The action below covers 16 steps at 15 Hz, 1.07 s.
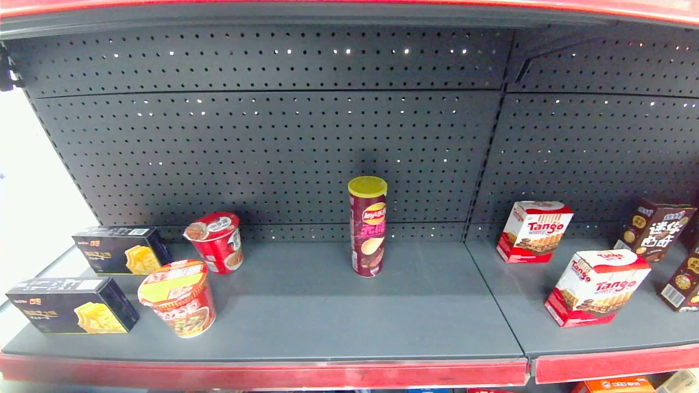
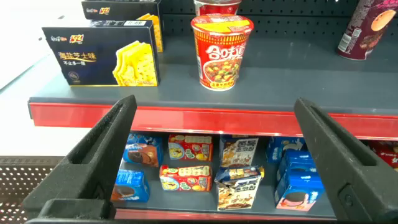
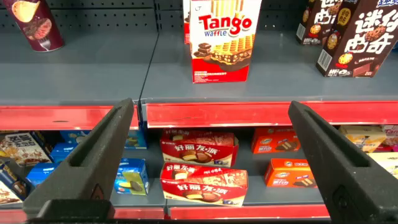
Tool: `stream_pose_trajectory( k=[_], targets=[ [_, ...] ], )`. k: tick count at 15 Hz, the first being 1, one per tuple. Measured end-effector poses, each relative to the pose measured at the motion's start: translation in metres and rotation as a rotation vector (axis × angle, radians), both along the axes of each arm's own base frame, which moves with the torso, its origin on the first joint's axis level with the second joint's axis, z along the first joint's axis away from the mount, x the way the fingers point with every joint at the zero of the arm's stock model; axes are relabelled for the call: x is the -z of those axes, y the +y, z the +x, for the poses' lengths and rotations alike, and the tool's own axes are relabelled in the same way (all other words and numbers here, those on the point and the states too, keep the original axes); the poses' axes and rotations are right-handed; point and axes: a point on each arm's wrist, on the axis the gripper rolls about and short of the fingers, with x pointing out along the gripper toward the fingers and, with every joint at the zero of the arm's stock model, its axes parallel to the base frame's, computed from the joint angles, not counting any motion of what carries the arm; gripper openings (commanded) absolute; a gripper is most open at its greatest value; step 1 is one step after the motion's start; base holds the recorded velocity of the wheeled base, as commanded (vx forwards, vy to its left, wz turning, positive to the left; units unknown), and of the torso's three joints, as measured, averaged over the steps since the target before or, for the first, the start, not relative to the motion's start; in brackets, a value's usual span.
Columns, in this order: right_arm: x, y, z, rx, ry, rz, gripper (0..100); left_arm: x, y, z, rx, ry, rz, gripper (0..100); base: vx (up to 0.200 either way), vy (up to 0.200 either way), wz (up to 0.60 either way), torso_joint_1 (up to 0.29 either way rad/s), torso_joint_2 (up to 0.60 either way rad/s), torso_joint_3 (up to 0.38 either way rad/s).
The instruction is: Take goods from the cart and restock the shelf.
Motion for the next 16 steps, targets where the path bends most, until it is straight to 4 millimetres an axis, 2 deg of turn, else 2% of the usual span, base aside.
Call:
stream_pose_trajectory(
  k=[1, 16],
  targets=[
    [0.0000, 0.0000, 0.0000, 0.000, 0.000, 0.000, 100, 0.0000, 0.0000, 0.0000, 0.000, 0.000, 0.000, 100, 0.000, 0.000, 0.00, 0.000, 0.00, 0.000],
    [-0.0001, 0.0000, 0.0000, 0.000, 0.000, 0.000, 100, 0.0000, 0.0000, 0.0000, 0.000, 0.000, 0.000, 100, 0.000, 0.000, 0.60, 0.003, 0.00, 0.001]
  ],
)
